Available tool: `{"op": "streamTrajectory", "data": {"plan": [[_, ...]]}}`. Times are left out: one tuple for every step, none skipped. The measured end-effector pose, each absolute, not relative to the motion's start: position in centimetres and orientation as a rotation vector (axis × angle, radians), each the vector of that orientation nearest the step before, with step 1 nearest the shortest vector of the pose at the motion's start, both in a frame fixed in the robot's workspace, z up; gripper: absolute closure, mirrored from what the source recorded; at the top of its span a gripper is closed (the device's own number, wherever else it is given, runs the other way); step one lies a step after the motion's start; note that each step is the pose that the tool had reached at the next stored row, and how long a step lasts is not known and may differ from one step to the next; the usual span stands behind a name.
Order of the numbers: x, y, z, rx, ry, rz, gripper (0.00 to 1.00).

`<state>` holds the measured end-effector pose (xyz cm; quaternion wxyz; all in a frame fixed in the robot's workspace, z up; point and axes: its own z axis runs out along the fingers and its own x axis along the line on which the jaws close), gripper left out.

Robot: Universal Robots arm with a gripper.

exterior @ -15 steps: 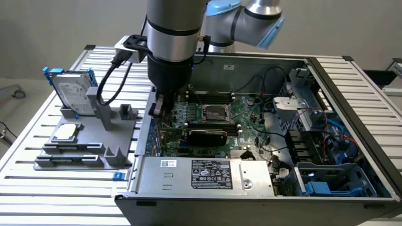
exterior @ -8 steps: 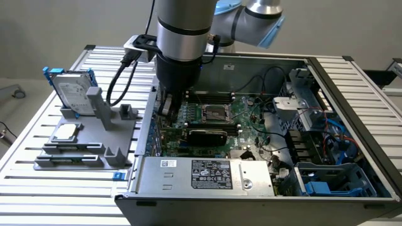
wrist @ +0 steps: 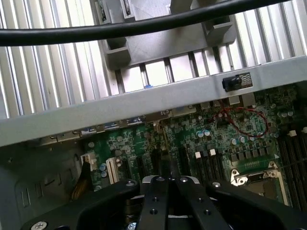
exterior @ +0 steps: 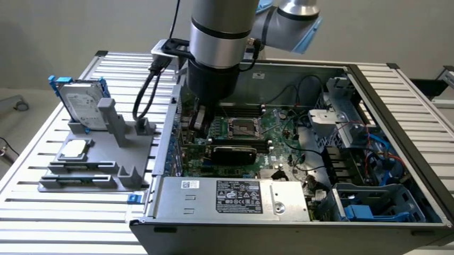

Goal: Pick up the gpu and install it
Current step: 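Press down on the gpu until it lock into place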

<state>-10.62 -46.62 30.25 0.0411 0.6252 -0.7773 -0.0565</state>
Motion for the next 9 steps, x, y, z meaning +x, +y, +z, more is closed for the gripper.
{"op": "streamTrajectory", "data": {"plan": [[-10.45,-46.62,30.26,1.916,-2.379,-0.173,0.89],[-10.28,-46.62,30.27,1.918,-2.377,-0.173,0.89],[-10.14,-46.62,30.28,1.920,-2.376,-0.173,0.89],[-9.95,-46.62,30.28,1.922,-2.374,-0.173,0.89],[-9.79,-46.62,30.28,1.925,-2.372,-0.173,0.89],[-9.65,-46.62,30.29,1.927,-2.370,-0.173,0.89],[-9.62,-46.63,30.29,1.929,-2.369,-0.172,0.89],[-9.62,-46.63,30.29,1.929,-2.369,-0.172,0.89],[-9.61,-46.63,30.29,1.929,-2.369,-0.172,0.89]]}}
